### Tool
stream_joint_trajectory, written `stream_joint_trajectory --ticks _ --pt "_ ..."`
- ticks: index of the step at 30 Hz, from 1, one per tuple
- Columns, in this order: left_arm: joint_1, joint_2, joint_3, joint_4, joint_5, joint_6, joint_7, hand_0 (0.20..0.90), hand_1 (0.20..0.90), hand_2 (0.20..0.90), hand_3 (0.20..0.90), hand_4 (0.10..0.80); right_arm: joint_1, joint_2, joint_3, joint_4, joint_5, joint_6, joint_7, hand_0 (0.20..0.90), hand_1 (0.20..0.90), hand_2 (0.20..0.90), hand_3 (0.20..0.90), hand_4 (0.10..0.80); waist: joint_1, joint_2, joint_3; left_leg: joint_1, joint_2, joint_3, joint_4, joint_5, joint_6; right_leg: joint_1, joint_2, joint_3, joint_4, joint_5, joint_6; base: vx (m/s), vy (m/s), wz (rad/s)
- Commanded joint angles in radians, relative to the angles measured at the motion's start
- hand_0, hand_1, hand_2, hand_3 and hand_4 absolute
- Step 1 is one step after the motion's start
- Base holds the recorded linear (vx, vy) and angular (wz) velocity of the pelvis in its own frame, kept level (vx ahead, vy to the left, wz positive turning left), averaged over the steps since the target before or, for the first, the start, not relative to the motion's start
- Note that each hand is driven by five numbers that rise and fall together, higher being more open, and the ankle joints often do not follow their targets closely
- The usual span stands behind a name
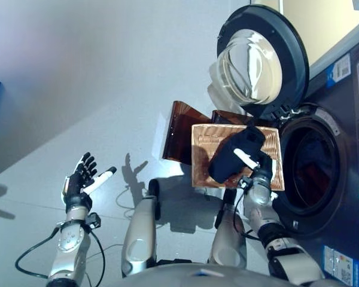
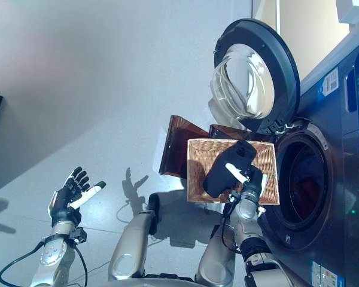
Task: Pick up the clothes and place them into the washing machine
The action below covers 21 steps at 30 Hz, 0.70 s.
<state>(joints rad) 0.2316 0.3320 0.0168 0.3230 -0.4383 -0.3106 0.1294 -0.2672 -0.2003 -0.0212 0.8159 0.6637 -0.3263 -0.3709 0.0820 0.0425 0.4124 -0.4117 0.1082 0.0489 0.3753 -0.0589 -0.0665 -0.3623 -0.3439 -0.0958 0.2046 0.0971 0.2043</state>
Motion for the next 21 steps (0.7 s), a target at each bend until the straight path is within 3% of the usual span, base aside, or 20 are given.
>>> stream_joint_trajectory --ticks 1,7,12,21 --pt "0.055 0.038 0.021 -0.030 -0.034 -0.056 -0.005 0.900 0.900 0.900 0.900 0.800 -0.014 -0.021 -0.088 -0.044 0.191 -0.159 0.060 0.200 0.200 0.200 0.200 0.300 -0.003 0.007 -0.091 -0.053 0.040 -0.064 -0.070 0.085 -0.074 -0.032 -0.052 0.023 0.022 0.041 0.028 0.000 0.000 0.00" --pt "0.052 0.030 -0.035 -0.037 -0.076 -0.034 -0.039 0.900 0.900 0.900 0.900 0.800 -0.084 0.022 -0.221 0.088 0.560 -0.187 0.176 0.200 0.200 0.200 0.200 0.300 0.003 0.022 -0.092 -0.051 0.048 -0.061 -0.052 0.070 -0.077 -0.034 -0.047 0.032 0.036 0.028 0.031 0.000 0.000 0.00" --pt "0.047 0.025 -0.065 -0.036 -0.109 -0.024 -0.061 0.900 0.900 0.900 0.900 0.800 -0.116 0.024 -0.315 0.166 0.736 -0.201 0.228 0.200 0.200 0.200 0.200 0.300 0.004 0.028 -0.108 -0.036 0.049 -0.052 -0.049 0.058 -0.076 -0.022 -0.047 0.041 0.022 0.028 0.039 0.039 0.011 -0.06" --pt "0.058 0.029 -0.090 -0.053 -0.139 -0.023 -0.065 0.900 0.900 0.900 0.900 0.800 -0.190 -0.053 -0.425 0.179 0.835 -0.265 0.210 0.200 0.200 0.200 0.200 0.300 0.005 0.049 -0.112 -0.041 0.040 -0.044 -0.034 0.041 -0.069 -0.037 -0.051 0.051 0.022 0.026 0.043 0.017 0.010 -0.05"
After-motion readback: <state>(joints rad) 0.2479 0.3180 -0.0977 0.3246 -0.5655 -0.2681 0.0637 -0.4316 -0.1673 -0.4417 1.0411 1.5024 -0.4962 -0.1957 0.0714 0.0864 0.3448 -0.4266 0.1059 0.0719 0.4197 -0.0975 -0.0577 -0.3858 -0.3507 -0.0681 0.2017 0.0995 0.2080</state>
